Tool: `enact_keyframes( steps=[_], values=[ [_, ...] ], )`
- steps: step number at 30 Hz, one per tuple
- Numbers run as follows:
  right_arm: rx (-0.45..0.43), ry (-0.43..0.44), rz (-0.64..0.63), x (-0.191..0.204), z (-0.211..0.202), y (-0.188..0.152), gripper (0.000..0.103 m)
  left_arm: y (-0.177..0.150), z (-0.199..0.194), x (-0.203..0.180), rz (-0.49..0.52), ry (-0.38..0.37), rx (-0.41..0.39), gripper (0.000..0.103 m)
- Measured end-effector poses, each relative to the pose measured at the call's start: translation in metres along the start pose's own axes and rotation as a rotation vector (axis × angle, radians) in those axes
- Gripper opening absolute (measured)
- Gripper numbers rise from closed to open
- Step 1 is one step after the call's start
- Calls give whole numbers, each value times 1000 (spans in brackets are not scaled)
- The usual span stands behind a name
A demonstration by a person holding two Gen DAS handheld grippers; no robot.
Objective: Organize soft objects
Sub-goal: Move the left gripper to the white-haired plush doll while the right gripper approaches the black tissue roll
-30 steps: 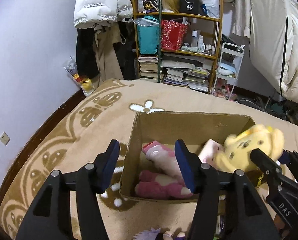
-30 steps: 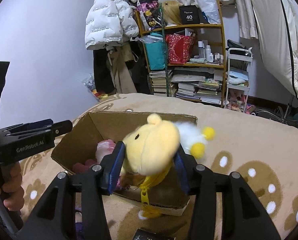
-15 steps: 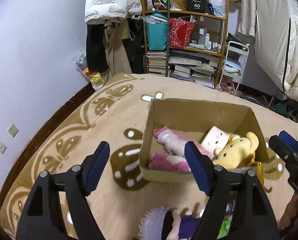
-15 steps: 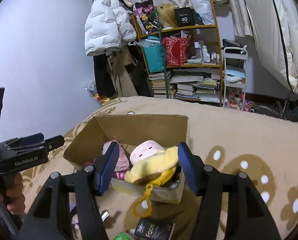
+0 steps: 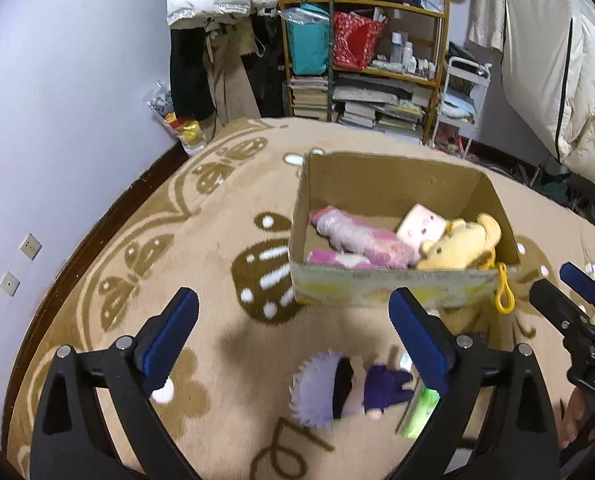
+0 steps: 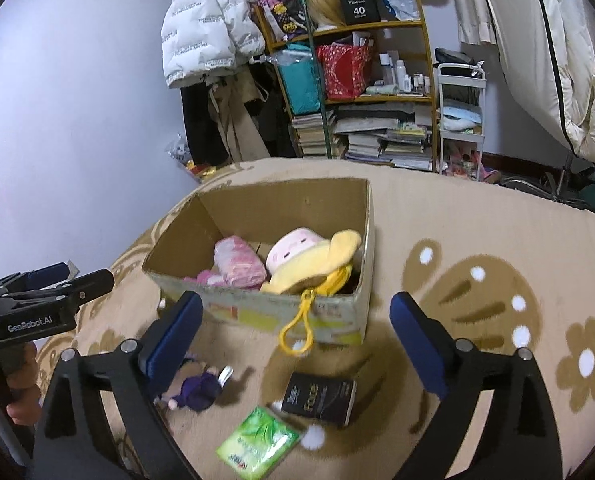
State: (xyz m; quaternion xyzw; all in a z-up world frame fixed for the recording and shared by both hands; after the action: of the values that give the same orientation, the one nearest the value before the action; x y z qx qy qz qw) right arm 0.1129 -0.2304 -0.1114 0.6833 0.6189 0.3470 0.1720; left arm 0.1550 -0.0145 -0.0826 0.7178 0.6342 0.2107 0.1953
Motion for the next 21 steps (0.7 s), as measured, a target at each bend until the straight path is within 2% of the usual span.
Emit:
enact_keyframes(
  steps=[13, 21],
  values=[
    [86, -23, 7, 5, -1, -31, 99, -36, 3, -18, 50, -32, 107, 96],
    [162, -27, 59, -4, 16, -42, 99, -46, 17, -30, 103, -27, 154, 96]
  ],
)
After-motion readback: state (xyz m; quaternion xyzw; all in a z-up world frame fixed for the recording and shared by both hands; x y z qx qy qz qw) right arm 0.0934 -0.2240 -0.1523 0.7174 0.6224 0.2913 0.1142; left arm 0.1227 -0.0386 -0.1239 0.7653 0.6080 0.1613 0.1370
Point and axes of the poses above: each gripper's, at about its wrist camera, not at the fingertips, and z roughly the way its jaws point, x to its left, y to its top, the point moved 7 cm from there along z, roughly the way its jaws point, and after that the axes turned 6 degrees about x, right-handed, at the moved point
